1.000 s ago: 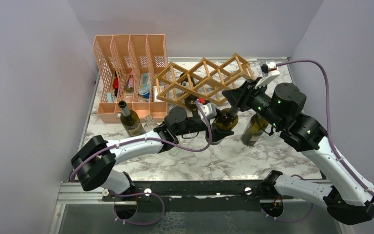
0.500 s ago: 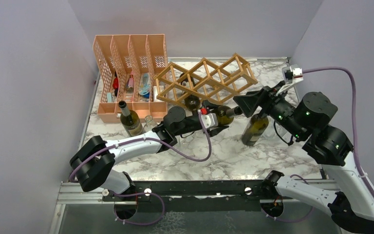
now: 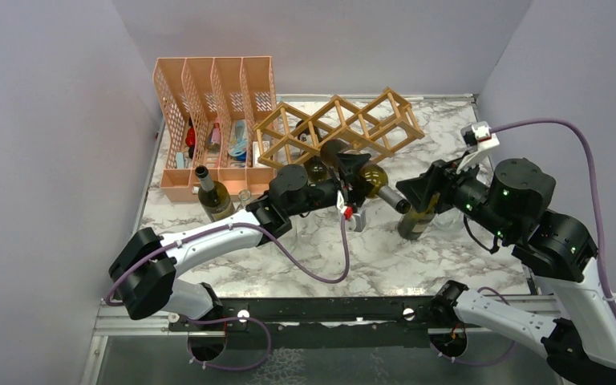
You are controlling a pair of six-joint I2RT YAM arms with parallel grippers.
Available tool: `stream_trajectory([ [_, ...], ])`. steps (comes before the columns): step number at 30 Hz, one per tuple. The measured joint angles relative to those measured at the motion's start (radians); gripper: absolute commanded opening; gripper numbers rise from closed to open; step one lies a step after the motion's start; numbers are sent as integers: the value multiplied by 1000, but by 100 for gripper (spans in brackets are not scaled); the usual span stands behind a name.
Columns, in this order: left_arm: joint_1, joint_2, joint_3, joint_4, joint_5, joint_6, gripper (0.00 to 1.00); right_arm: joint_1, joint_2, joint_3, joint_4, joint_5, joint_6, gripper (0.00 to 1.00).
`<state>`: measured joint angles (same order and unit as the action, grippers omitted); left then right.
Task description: Put the wine bottle on the wine rack
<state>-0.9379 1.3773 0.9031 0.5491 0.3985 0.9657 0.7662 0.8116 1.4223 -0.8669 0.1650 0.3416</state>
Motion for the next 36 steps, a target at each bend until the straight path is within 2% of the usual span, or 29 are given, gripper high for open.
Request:
stream_trajectory([
  [6,0,0,20,-77,-15,273,0,0,37,-3,-72,-6,-2,64],
  [14,0,2,41,-164,-25,473,0,0,39,-77,-91,-39,14,60],
  [22,-18,9,51,-193,-26,557,0,0,49,-158,-88,-82,25,55],
  [36,-36,26,51,-230,-46,620,0,1,116,-273,-13,-142,50,39],
])
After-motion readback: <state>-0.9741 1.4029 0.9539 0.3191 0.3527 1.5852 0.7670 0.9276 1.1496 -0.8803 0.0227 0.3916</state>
